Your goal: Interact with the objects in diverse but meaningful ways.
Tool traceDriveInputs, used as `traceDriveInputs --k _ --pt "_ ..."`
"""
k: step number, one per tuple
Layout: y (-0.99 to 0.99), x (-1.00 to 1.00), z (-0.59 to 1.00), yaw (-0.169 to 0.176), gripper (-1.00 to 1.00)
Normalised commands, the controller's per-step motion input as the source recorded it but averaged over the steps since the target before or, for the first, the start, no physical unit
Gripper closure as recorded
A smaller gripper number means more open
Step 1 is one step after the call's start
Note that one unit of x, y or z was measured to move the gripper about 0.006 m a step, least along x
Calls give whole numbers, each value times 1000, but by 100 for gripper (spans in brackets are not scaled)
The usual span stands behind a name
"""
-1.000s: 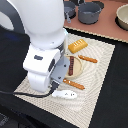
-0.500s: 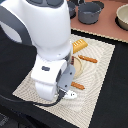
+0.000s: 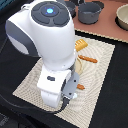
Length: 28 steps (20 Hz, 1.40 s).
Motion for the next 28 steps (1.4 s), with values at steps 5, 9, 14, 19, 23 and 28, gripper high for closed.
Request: traceDriveInputs --k 5,9,14,19,23,28 --pt "-325 156 -17 45 -100" --pt "-249 110 -86 47 -100" --pt "-214 127 -67 48 -100" --pt "-177 185 -35 49 100" --pt "-189 179 -46 46 100" --pt "-211 150 -61 48 100"
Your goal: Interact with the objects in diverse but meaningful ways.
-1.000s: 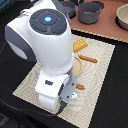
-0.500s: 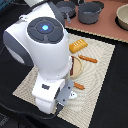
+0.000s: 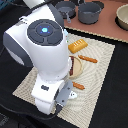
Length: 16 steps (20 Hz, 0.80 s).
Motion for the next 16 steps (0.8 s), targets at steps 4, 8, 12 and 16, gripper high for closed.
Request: traceDriveInputs --k 4,8,12,16 --pt "-224 116 -70 50 100" --pt "-120 212 121 33 100" --pt "184 188 726 5 100" --pt "431 125 1000 5 100"
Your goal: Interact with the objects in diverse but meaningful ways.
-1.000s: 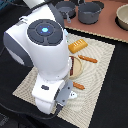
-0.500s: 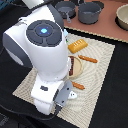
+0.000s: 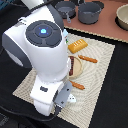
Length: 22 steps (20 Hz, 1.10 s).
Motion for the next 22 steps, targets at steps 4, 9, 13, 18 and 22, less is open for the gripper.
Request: traceDriveInputs --k 4,9,13,18,22 --pt "581 3 1000 0 100" --pt "695 0 1000 0 100" --pt "800 -2 895 0 100" --pt "791 -45 690 0 100" --pt "840 -121 481 0 100"
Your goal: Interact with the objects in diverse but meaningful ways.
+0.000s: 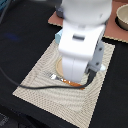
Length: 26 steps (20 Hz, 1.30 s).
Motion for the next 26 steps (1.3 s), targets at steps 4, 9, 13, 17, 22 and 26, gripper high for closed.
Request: traceDriveInputs --k 4,9,13,17,22,26 --pt "939 -229 400 0 100" --pt "923 -299 361 1 100" --pt "914 -321 334 4 100" --pt "918 -339 300 2 100" --pt "894 -435 161 6 100" --pt "856 -496 36 25 100"
